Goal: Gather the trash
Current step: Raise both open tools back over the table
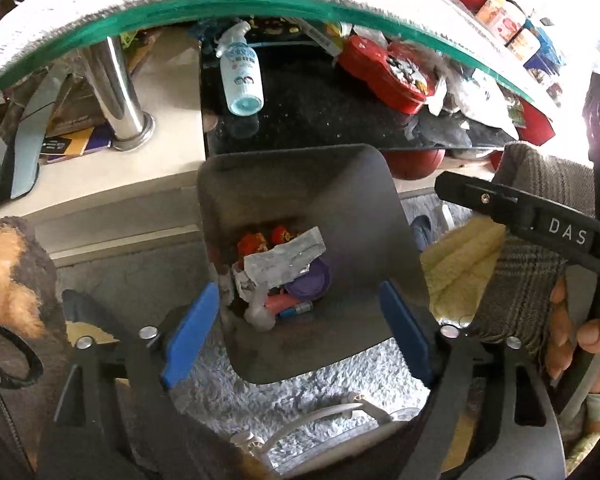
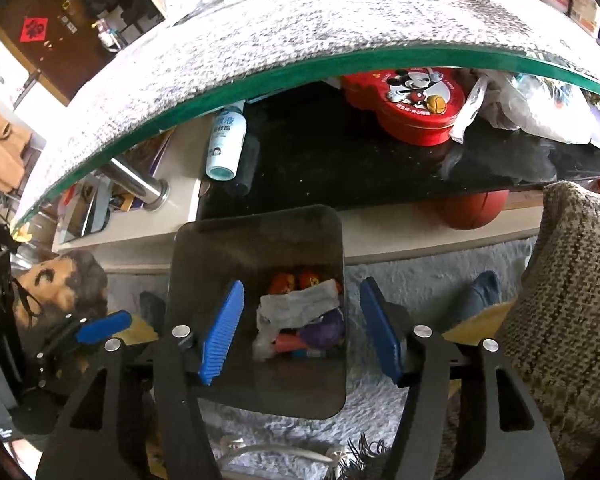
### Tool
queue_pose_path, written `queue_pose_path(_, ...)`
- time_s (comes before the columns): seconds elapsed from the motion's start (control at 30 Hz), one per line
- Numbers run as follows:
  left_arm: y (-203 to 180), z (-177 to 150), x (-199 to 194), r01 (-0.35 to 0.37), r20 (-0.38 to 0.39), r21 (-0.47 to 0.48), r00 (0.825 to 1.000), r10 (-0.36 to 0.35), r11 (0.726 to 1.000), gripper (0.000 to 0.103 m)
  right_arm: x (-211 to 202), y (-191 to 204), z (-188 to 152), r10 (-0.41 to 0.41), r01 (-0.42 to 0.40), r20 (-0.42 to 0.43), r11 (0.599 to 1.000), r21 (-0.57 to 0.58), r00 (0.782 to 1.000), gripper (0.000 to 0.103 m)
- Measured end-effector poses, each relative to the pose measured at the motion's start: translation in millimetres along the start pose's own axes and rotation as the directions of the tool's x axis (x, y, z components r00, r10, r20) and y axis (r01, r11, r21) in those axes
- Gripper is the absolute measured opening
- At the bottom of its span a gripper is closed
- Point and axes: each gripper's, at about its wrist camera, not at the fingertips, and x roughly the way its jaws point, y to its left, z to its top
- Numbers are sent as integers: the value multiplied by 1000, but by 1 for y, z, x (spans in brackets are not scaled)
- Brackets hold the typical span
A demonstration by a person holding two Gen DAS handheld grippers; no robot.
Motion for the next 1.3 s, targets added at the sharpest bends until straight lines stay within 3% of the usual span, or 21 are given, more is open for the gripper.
queue_pose_path(0.27, -5, 20, -52, 10, 96, 0, 995, -10, 1000, 90, -34, 10, 18, 47, -48, 50, 999, 16, 998, 75)
queue_pose_path(0.47, -1, 55, -101, -34, 196, 4, 980, 32, 999, 93, -79, 29, 63, 64, -57, 160, 997, -44, 985, 79)
queue_pose_path(0.6, 8, 83, -121, -81, 246, 0, 966, 79, 997, 93, -93, 34, 102, 31, -15, 212, 997, -76, 977, 79)
queue_pose_path(0.7, 12, 104, -127, -138, 271, 5, 954, 131, 990, 93, -94, 34, 126, 23, -6, 219, 997, -81, 975, 79)
queue_pose_path(1.3, 37, 241, -103, -166, 320, 3, 934, 156, 986, 92, -30, 40, 243, -41, 66, 185, 989, -130, 982, 79)
